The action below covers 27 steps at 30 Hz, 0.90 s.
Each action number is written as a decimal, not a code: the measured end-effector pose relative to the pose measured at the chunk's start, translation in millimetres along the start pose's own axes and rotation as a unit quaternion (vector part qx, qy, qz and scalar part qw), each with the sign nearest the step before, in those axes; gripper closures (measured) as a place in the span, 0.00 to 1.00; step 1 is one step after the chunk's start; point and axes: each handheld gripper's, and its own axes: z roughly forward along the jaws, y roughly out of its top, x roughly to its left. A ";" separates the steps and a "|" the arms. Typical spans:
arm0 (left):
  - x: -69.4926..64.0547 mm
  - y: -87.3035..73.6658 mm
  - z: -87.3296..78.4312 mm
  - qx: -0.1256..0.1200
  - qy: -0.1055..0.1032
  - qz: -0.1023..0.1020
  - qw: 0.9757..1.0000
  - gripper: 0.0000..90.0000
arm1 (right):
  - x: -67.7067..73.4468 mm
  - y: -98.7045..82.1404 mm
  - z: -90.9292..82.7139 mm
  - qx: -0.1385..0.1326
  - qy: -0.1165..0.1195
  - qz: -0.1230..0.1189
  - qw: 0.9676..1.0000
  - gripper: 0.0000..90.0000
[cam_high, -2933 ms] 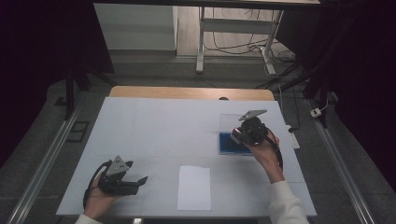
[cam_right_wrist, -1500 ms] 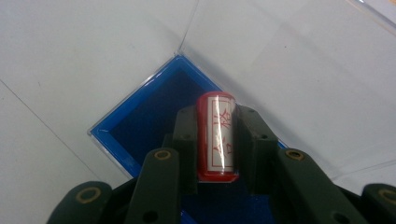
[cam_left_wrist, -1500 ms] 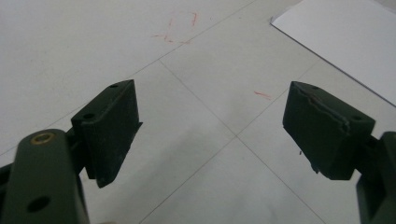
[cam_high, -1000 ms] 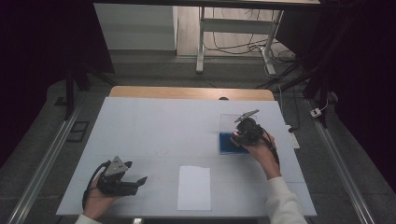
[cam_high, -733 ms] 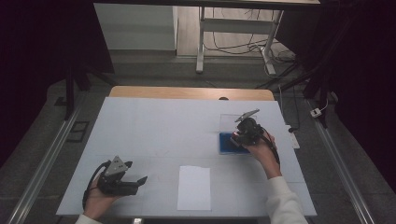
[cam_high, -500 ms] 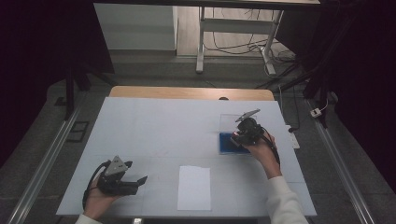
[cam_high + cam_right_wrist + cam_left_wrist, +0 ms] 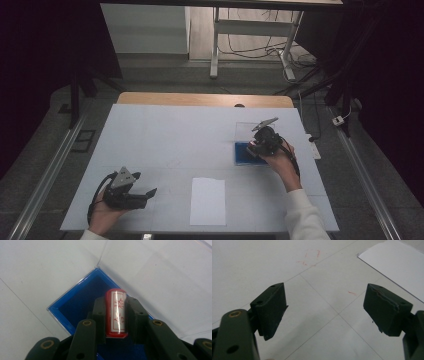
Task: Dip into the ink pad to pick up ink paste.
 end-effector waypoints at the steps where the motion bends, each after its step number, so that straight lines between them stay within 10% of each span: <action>1: 0.2 0.3 -1.0 -0.002 0.000 -0.001 1.000 0.21 | -0.4 -0.2 -0.6 -0.003 0.001 -0.003 1.000 0.78; 10: 4.1 -1.2 0.1 0.000 0.003 -0.004 1.000 0.21 | -9.7 -3.0 -9.4 -0.044 0.036 0.022 0.998 0.78; 27: 2.3 0.8 -1.7 -0.005 0.002 0.001 1.000 0.21 | -0.3 -0.6 -33.0 -0.079 0.025 0.006 0.997 0.78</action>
